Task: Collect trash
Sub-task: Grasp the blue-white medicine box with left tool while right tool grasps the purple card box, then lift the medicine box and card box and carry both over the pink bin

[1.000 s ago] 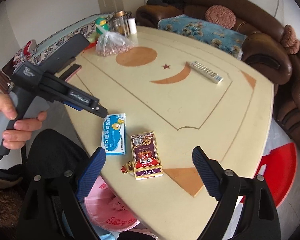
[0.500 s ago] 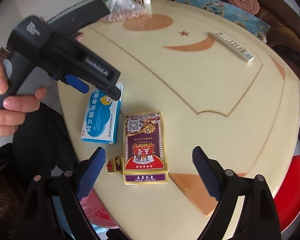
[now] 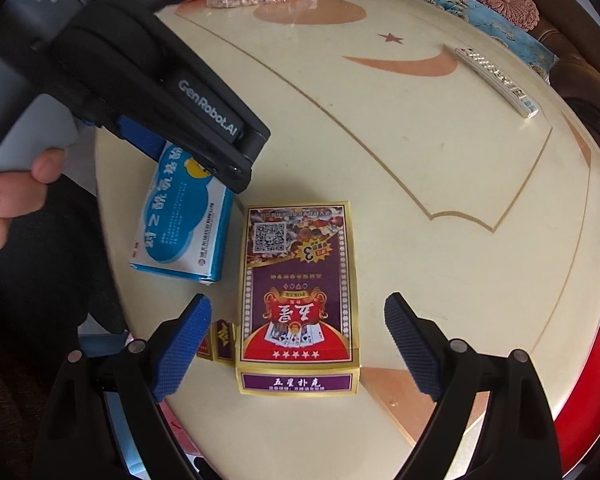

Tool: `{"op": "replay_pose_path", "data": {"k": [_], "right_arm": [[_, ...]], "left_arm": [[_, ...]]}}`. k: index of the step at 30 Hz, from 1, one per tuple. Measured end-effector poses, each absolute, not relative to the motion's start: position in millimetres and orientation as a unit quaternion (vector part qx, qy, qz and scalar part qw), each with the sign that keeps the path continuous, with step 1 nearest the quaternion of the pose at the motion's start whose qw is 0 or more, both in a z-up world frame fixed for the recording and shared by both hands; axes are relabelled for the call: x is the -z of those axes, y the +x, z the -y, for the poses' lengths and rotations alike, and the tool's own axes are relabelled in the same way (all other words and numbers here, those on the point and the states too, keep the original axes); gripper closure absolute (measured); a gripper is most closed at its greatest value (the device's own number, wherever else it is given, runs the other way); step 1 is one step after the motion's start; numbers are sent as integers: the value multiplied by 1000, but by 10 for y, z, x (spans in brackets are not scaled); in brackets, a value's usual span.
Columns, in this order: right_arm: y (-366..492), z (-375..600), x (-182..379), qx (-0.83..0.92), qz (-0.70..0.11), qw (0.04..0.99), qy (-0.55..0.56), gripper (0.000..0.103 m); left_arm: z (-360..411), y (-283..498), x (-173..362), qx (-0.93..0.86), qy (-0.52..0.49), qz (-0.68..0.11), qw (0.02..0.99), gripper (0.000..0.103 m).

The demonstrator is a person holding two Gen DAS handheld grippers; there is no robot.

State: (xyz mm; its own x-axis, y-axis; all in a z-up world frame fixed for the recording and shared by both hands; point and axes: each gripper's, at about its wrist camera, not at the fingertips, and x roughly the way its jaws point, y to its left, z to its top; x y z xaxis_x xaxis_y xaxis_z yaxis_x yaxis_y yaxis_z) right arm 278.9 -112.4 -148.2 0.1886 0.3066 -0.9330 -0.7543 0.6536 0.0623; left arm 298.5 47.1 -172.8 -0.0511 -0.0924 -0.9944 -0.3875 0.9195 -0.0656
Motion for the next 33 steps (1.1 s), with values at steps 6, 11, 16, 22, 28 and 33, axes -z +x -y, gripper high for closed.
{"op": "replay_pose_path", "data": {"k": [6,11,16,22,28,33], "right_arm": [[2821,1135,1590,-338,-531,746,-217,18],[2832,1134,1611,-318,-528,758,-215,21],[2763,1139,1554,-300,-524,771,-202,40],[2733,1251,1519,-269,-526,789,-171,40],[2689,1430,1349,-237,-509,817,-132,40],[2597,1560,1125,-198,-481,848,-106,40]], "left_arm": [[-262,3038,1715,-114,-139,-719,671,24],[-139,3101,1696,-122,-130,-720,671,23],[-106,3137,1664,-121,-124,-719,673,24],[-24,3064,1630,-103,-119,-712,684,30],[-18,2996,1520,-78,-118,-690,710,31],[-11,2871,1310,-64,-107,-647,753,31]]}}
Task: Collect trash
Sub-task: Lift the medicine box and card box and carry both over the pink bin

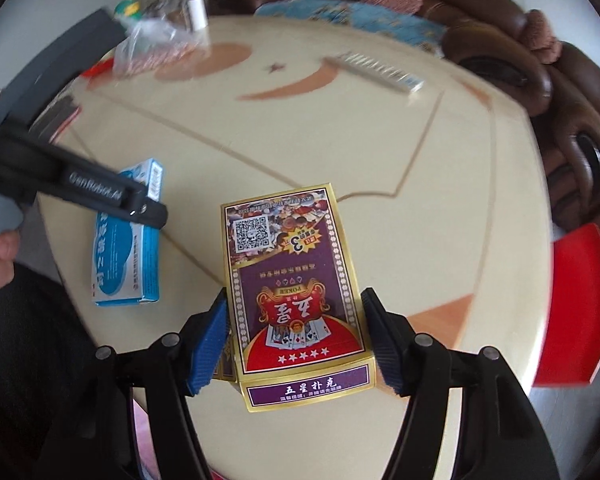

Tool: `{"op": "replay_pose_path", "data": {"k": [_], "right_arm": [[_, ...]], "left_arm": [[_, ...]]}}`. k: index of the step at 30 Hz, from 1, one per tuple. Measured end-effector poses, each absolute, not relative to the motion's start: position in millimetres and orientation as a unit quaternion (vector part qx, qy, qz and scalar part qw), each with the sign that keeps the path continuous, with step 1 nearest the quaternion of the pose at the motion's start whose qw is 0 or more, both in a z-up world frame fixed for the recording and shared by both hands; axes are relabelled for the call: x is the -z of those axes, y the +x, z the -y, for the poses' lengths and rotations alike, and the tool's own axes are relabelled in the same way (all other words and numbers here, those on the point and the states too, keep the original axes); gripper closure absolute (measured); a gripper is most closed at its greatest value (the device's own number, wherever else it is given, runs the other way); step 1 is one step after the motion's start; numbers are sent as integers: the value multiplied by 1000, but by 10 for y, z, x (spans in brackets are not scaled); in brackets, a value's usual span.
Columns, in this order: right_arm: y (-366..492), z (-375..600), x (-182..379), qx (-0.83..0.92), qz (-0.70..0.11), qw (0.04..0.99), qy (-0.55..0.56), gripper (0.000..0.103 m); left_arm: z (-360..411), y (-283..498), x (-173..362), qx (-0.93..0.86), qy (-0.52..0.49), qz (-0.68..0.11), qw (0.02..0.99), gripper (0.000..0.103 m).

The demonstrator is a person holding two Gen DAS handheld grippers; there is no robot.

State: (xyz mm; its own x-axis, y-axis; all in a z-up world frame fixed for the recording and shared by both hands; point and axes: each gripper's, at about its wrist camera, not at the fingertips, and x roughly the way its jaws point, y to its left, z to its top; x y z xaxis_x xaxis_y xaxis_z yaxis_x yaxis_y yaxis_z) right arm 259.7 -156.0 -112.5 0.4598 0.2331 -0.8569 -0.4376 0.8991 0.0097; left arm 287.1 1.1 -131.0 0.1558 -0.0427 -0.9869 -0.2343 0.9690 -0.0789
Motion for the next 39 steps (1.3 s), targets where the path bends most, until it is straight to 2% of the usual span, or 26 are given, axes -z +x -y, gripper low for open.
{"op": "replay_pose_path", "data": {"k": [7,17,29,39], "right_arm": [[2309,1639,697,-159,-432,885,-74,40],[1561,1608,89,-115,-378,917,-52,40],[477,1515,-442,-97,-323,941,-33,40],[-79,1398,-608,-100,-302,948,-30,40]], "left_arm": [[3,2556,792,-56,-56,-550,831,31],[100,1672,82,-40,36,-409,911,31],[140,785,-285,-9,77,-345,935,31],[123,339,-426,8,90,-321,943,31]]}}
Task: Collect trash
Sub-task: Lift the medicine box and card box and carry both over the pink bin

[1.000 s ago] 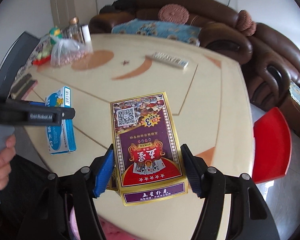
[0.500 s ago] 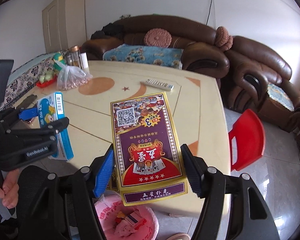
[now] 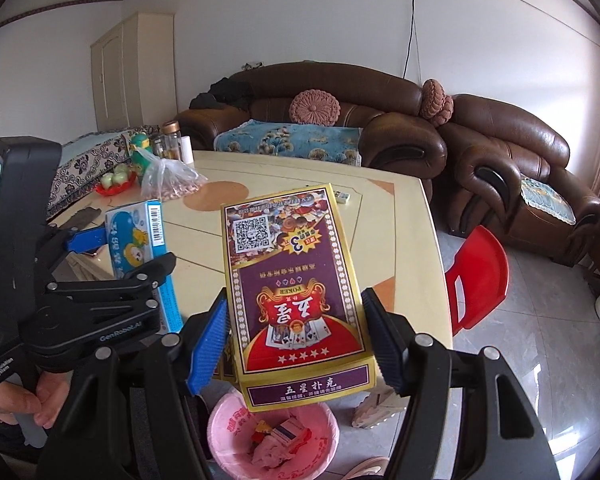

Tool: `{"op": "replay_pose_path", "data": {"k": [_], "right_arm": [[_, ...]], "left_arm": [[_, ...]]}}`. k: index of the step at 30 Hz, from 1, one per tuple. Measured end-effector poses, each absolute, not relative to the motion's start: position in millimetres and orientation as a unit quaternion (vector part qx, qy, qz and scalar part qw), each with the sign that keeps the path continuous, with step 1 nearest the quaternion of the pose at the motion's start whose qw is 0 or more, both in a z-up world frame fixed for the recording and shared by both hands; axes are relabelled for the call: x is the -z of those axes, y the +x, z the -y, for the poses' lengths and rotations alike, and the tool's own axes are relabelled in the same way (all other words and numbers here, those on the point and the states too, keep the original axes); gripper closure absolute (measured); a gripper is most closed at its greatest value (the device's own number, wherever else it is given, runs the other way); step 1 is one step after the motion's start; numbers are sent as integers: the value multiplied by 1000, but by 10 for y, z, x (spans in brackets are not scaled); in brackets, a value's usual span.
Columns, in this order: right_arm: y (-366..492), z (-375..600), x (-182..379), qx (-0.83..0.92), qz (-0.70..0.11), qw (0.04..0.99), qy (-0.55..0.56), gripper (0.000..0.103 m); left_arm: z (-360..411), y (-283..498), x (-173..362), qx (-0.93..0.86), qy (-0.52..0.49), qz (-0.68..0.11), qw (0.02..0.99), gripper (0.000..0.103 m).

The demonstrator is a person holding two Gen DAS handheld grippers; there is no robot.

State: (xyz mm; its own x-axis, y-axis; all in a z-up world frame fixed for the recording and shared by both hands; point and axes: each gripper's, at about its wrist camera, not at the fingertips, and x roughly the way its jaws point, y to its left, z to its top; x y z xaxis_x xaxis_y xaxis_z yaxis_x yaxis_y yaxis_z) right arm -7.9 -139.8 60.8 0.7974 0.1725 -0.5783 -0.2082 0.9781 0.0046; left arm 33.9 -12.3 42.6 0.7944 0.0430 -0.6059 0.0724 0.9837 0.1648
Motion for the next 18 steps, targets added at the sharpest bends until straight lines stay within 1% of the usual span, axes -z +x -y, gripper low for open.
{"op": "replay_pose_path", "data": {"k": [8,18], "right_arm": [[-333,1377,-587,-95,-303,948,-31,40],[-468,1390,-358,-89,-331,939,-23,40]], "left_arm": [[136,178,-379,20,98,-318,943,31],[161,135,-131,54,93,-348,931,31]]}}
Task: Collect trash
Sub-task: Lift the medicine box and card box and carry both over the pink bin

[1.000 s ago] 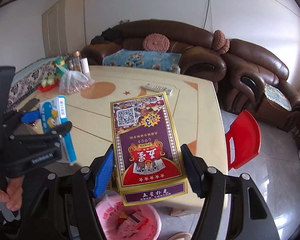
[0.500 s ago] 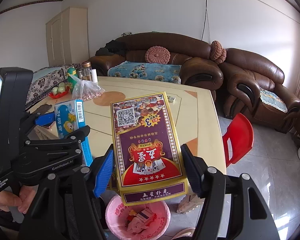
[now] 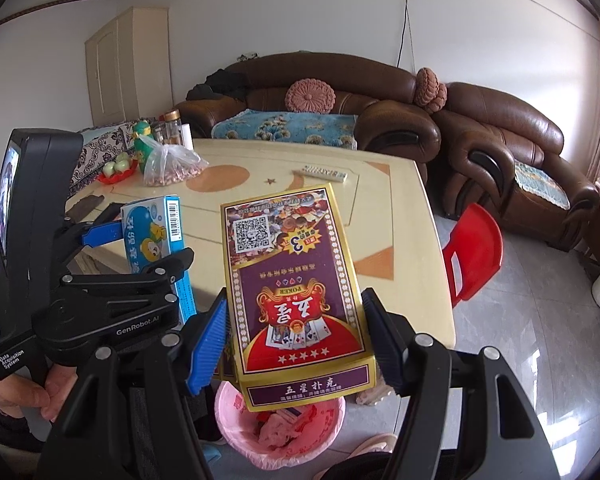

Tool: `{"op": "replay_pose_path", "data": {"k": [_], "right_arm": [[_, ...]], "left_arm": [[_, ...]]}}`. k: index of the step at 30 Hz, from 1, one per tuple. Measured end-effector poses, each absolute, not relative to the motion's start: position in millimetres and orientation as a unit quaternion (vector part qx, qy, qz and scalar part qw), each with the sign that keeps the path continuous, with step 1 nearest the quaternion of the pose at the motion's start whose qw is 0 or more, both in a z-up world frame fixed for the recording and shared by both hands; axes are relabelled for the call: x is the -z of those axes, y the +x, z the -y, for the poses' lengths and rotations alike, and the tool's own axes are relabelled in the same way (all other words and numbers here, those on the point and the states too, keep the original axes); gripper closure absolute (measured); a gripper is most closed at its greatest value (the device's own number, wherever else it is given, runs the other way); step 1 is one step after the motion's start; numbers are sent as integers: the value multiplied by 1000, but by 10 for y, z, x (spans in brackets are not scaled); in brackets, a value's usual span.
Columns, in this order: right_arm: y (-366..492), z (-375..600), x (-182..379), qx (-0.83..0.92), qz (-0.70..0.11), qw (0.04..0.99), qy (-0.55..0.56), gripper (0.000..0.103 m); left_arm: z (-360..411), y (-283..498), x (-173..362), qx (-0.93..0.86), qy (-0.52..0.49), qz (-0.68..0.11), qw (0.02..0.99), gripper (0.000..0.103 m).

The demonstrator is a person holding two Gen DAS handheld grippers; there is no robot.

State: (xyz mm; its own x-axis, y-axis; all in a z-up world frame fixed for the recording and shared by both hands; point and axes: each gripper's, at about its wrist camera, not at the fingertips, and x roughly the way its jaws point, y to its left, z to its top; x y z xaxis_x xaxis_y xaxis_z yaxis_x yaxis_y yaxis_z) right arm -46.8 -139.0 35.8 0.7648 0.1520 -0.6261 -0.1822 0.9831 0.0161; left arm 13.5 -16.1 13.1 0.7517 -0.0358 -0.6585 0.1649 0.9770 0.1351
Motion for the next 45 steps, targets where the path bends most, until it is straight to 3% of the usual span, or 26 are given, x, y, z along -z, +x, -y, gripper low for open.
{"op": "replay_pose_path", "data": {"k": [26,29,32,45], "right_arm": [[132,1612,1204,-92,-491,866,20,40],[189,1634,1372,-91,-506,857,25,40],[247,1647,1545,-91,-522,847,29,40],[592,1502,2691,-93,-618,781,-9,40]], "left_arm": [[275,685,1443,143,75,-521,838,31],[246,732,1632,144,64,-542,826,33],[235,759,1813,144,57,-561,813,42],[248,1021,2731,125,44,-652,747,43]]}}
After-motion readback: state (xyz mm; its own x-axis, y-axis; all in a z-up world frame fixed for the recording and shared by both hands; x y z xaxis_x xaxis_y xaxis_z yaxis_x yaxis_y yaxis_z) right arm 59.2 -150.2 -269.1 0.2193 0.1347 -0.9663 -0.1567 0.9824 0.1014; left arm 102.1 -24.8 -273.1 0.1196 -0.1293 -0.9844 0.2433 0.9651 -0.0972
